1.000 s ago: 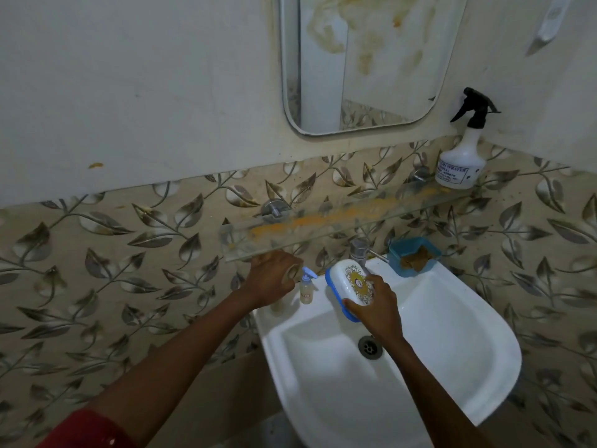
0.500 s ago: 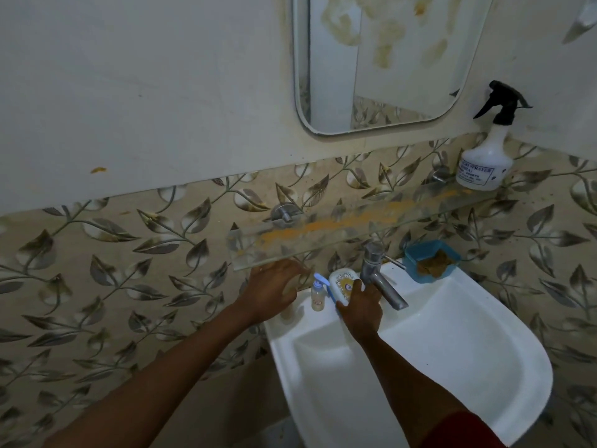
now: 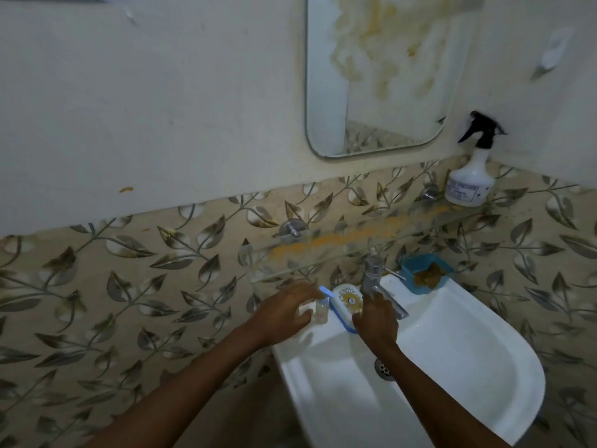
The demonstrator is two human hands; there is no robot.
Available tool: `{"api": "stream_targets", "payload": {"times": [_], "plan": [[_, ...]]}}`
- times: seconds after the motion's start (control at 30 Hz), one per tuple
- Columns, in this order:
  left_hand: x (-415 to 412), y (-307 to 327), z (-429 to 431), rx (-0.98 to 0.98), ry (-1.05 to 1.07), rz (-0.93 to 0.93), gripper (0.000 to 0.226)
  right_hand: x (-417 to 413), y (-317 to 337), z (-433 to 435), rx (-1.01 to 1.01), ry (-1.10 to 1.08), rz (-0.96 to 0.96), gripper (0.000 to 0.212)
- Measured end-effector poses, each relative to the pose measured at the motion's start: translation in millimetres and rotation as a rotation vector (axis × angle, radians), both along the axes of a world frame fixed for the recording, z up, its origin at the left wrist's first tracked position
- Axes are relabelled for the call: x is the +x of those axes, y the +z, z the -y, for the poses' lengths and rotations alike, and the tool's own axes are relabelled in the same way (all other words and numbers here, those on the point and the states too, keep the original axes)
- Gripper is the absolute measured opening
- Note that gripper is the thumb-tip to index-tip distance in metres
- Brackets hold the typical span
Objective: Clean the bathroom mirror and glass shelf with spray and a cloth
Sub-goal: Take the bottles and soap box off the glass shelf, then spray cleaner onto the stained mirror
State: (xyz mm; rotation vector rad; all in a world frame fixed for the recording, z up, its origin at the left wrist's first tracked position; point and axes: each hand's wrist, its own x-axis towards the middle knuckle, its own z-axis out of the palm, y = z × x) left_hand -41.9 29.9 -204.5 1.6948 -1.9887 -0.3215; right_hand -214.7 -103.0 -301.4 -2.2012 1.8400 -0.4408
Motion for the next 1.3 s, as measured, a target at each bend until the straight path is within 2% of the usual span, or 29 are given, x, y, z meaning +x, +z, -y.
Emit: {"api": "stream_targets", "payload": {"times": [0.1, 0.2, 0.27, 0.37, 0.67, 0.73, 0.83, 1.0, 1.07, 1.2, 1.3], "plan": [[-8.8, 11.9, -2.2, 0.015, -0.101, -0.041, 0.035, -25.9, 32.9, -1.0, -0.068, -0.014, -0.019, 0.031], [-20.9, 43.0, -3.0, -0.111, -0.152, -0.085, 0.037, -58.4, 71.9, 2.4, -0.218, -0.062, -0.011, 0.02], [-25.5, 66.6, 1.1, -0.246, -0.165, -0.109, 0.035, -78.6, 95.1, 7.1, -0.311, -0.075, 0.016, 0.032], [-27.1, 104.7, 13.2, -0.395, -0.139, -0.143, 0.028, -104.1, 135.1, 19.0, -0.311, -0.151, 0.191, 0.025], [-16.6, 154.7, 66.2, -0.473, -0.027, -0.248, 0.025, -133.1, 223.4, 87.3, -0.368, -0.193, 0.607, 0.02], [-14.3, 158.6, 74.6, -0.471, -0.017, -0.275, 0.025, -135.2, 235.3, 112.4, -0.341, -0.218, 0.678, 0.027], [-9.8, 165.4, 87.9, -0.453, -0.014, -0.305, 0.019, -140.5, 244.9, 160.6, -0.269, -0.254, 0.768, 0.049], [-7.4, 174.4, 112.1, -0.458, 0.017, -0.312, 0.02, -144.8, 252.5, 231.2, -0.142, -0.227, 0.806, 0.068], [-11.6, 176.5, 120.0, -0.451, 0.011, -0.321, 0.021, -142.6, 253.1, 248.1, -0.14, -0.228, 0.829, 0.067], [-19.5, 179.1, 128.3, -0.433, -0.009, -0.308, 0.02, -138.7, 249.1, 263.9, -0.232, -0.192, 0.81, 0.047], [-21.1, 180.3, 131.1, -0.443, -0.012, -0.338, 0.018, -139.0, 248.2, 270.7, -0.29, -0.165, 0.787, 0.041]]}}
